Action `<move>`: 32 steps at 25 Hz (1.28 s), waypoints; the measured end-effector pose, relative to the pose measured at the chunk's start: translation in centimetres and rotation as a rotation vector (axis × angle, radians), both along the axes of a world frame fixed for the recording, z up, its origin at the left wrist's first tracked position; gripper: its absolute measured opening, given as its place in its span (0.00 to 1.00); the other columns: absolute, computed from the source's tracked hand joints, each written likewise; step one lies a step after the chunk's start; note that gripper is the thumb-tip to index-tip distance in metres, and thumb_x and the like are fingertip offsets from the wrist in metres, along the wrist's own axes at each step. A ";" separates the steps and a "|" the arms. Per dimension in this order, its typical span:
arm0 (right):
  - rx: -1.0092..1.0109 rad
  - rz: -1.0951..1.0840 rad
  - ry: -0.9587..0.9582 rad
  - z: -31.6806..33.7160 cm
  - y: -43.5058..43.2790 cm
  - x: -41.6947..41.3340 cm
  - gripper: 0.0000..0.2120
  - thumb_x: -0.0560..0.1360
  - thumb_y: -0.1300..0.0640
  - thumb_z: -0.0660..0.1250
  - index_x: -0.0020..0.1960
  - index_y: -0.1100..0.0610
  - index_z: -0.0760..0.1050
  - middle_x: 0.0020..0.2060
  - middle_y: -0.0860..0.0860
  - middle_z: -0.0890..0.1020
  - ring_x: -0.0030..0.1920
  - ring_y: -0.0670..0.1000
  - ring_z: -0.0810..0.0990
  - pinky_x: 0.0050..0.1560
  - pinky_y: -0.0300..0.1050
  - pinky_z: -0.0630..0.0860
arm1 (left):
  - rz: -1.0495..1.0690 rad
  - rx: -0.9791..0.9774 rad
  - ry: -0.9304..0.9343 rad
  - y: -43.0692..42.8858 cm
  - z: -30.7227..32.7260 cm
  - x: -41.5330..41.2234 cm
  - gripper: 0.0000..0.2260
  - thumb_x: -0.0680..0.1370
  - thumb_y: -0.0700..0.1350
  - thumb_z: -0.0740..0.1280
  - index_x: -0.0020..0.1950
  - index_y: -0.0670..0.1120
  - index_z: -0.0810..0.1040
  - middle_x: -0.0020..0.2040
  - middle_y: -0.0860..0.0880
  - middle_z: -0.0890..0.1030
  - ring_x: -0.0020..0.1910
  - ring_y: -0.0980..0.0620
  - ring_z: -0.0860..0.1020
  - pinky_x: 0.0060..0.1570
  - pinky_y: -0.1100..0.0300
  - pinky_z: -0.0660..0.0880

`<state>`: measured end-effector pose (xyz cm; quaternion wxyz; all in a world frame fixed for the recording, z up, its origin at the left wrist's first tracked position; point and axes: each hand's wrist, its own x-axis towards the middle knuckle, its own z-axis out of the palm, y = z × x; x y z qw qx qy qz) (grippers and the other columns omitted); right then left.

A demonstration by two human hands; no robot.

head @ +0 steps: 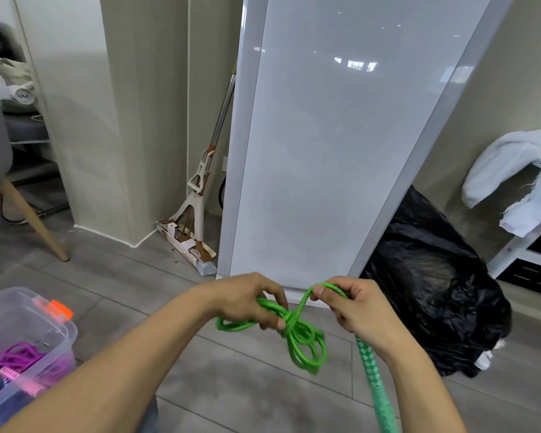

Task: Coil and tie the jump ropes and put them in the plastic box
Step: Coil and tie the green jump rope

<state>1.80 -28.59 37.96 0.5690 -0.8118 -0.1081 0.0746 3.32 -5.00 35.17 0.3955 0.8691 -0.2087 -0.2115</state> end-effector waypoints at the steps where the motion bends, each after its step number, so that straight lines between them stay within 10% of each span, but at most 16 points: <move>1: 0.013 -0.023 -0.028 -0.1 0.0 0.2 0.09 0.77 0.58 0.72 0.40 0.60 0.84 0.23 0.51 0.64 0.24 0.49 0.59 0.24 0.37 0.57 | -0.073 -0.104 0.120 -0.4 0.3 -0.5 0.10 0.74 0.51 0.74 0.53 0.51 0.80 0.41 0.47 0.84 0.40 0.53 0.79 0.49 0.54 0.75; 6: 0.335 -0.177 0.083 -0.5 -0.4 1.3 0.14 0.72 0.69 0.69 0.32 0.57 0.83 0.24 0.52 0.73 0.22 0.48 0.69 0.28 0.37 0.66 | -0.067 -0.774 0.462 -1.2 1.5 -1.1 0.03 0.80 0.45 0.66 0.51 0.46 0.76 0.37 0.48 0.75 0.35 0.52 0.71 0.38 0.61 0.71; 8: 0.338 -0.199 0.108 -0.7 -1.2 1.5 0.25 0.76 0.75 0.58 0.30 0.54 0.82 0.24 0.53 0.66 0.21 0.47 0.60 0.25 0.37 0.54 | 0.018 -0.897 0.535 -0.7 1.6 -0.6 0.06 0.80 0.47 0.65 0.53 0.45 0.73 0.37 0.48 0.72 0.32 0.53 0.68 0.37 0.61 0.69; 15: 0.172 -0.258 -0.102 -0.5 -3.5 1.9 0.04 0.78 0.62 0.67 0.49 0.57 0.80 0.26 0.46 0.68 0.26 0.47 0.59 0.28 0.40 0.58 | 0.190 -0.311 0.466 0.2 -0.6 0.2 0.13 0.79 0.47 0.69 0.56 0.39 0.78 0.37 0.48 0.77 0.31 0.52 0.72 0.34 0.59 0.71; 18: -0.072 -0.097 -0.058 -1.1 -3.9 1.5 0.17 0.73 0.70 0.68 0.54 0.51 0.79 0.32 0.51 0.74 0.29 0.47 0.67 0.32 0.41 0.65 | 0.414 -0.116 0.237 1.0 -1.1 1.1 0.12 0.77 0.50 0.72 0.42 0.40 0.81 0.32 0.49 0.77 0.31 0.51 0.72 0.35 0.61 0.68; 25: -0.754 -0.097 0.075 -2.5 -5.3 1.5 0.06 0.73 0.53 0.73 0.38 0.49 0.82 0.29 0.48 0.80 0.34 0.48 0.79 0.38 0.41 0.74 | 0.647 0.080 -0.139 1.6 -1.2 1.8 0.14 0.79 0.51 0.67 0.36 0.47 0.73 0.33 0.48 0.73 0.37 0.45 0.75 0.36 0.56 0.67; 32: -0.174 0.204 0.057 2.3 -2.1 -1.8 0.07 0.80 0.59 0.67 0.51 0.52 0.83 0.31 0.51 0.73 0.26 0.50 0.63 0.24 0.39 0.61 | 0.660 0.305 -0.378 1.8 -1.4 1.4 0.12 0.79 0.49 0.68 0.58 0.48 0.70 0.54 0.43 0.80 0.53 0.39 0.77 0.51 0.49 0.75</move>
